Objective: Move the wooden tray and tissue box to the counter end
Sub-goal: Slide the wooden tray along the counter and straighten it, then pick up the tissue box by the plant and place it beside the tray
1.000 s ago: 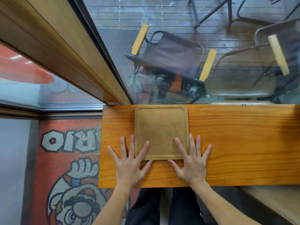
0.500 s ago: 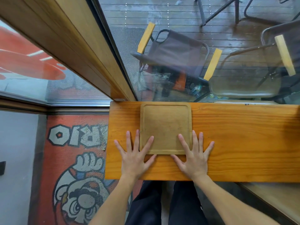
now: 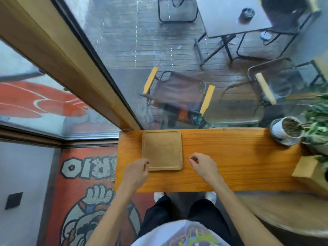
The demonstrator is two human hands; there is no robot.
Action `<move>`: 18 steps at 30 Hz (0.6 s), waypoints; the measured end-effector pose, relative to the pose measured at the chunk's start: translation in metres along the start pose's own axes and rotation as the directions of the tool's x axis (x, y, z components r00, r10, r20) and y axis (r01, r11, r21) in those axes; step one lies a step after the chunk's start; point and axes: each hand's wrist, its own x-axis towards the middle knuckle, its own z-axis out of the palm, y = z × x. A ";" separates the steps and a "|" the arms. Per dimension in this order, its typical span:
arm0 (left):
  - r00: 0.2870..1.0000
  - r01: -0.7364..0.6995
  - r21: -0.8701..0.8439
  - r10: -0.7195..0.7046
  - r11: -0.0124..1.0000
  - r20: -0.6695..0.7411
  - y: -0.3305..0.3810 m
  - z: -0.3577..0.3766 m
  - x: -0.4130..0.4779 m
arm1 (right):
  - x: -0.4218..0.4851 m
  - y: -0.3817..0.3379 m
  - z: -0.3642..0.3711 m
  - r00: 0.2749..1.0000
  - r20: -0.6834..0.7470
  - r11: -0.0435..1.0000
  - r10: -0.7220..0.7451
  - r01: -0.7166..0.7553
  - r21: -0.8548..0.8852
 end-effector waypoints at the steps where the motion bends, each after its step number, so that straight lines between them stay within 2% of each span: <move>1: 0.999 -0.021 0.005 0.021 1.000 -0.028 0.018 -0.004 -0.005 | -0.011 0.007 -0.014 0.998 -0.057 1.000 -0.018 0.019 0.013; 5: 0.985 -0.102 0.052 0.108 0.993 -0.136 0.114 -0.004 -0.014 | -0.038 0.054 -0.068 0.985 -0.171 0.999 -0.014 0.022 0.046; 10: 0.965 -0.165 0.066 0.175 0.984 -0.195 0.264 0.023 -0.008 | -0.064 0.156 -0.143 0.959 -0.283 0.994 -0.028 0.057 0.094; 12: 0.976 -0.172 -0.049 0.163 0.984 -0.144 0.324 0.046 -0.003 | -0.077 0.206 -0.173 0.960 -0.279 0.991 -0.023 0.058 0.118; 15: 0.985 -0.162 -0.310 0.170 0.937 -0.002 0.407 0.087 0.009 | -0.095 0.289 -0.209 0.972 -0.224 0.968 0.068 -0.010 0.250; 18: 0.974 -0.141 -0.389 0.197 0.911 0.108 0.474 0.128 0.020 | -0.114 0.364 -0.236 0.977 -0.133 0.897 0.169 -0.096 0.430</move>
